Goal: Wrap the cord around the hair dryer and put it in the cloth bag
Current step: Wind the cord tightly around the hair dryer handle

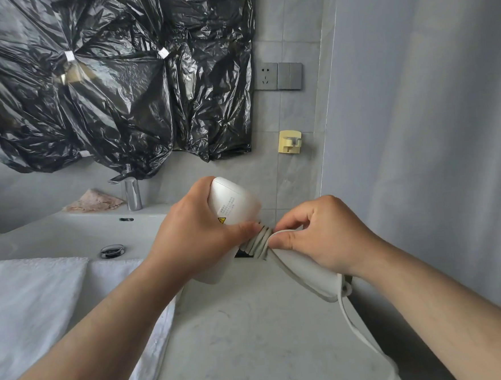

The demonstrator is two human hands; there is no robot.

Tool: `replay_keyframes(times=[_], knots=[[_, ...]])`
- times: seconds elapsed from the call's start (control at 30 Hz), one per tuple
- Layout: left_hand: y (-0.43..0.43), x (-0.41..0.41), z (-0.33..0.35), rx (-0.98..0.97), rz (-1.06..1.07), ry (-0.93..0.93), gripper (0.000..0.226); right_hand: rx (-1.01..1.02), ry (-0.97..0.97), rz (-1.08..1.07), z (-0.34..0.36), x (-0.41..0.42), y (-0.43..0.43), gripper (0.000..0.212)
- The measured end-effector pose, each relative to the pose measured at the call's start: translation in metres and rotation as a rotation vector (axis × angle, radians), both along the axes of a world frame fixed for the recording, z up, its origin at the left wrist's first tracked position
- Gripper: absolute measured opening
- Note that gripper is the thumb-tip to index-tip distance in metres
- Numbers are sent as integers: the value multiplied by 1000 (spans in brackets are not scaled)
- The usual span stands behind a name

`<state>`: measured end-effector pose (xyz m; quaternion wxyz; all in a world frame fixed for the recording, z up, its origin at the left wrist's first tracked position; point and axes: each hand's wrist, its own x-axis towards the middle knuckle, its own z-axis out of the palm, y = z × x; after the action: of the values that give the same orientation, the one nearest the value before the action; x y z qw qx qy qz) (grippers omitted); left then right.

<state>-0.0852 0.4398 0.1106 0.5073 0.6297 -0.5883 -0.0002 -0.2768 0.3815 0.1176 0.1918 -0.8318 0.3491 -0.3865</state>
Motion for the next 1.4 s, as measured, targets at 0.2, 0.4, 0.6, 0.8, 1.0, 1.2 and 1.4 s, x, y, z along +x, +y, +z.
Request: replay_keyframes(times=[0.2, 0.4, 0.6, 0.8, 1.0, 1.2, 1.4], knots=[[4, -5, -1, 1, -13, -50, 64, 10, 140, 38, 5, -5, 0, 6], [-1, -11, 1, -5, 6, -52, 69, 19, -19, -15, -1, -7, -4, 6], [-7, -5, 1, 76, -40, -117, 85, 17, -86, -24, 5, -13, -9, 12], [-6, -12, 1, 29, 2, -213, 79, 67, -86, -17, 4, -14, -7, 14], [0, -17, -1, 119, 26, -303, 131, 113, -111, 4, -4, -13, -1, 12], [-1, -13, -3, 82, -12, -256, 127, 242, -101, 99, -1, -18, -2, 15], [-2, -3, -11, -32, -81, -180, 112, 368, -129, 175, 0, -22, -5, 10]])
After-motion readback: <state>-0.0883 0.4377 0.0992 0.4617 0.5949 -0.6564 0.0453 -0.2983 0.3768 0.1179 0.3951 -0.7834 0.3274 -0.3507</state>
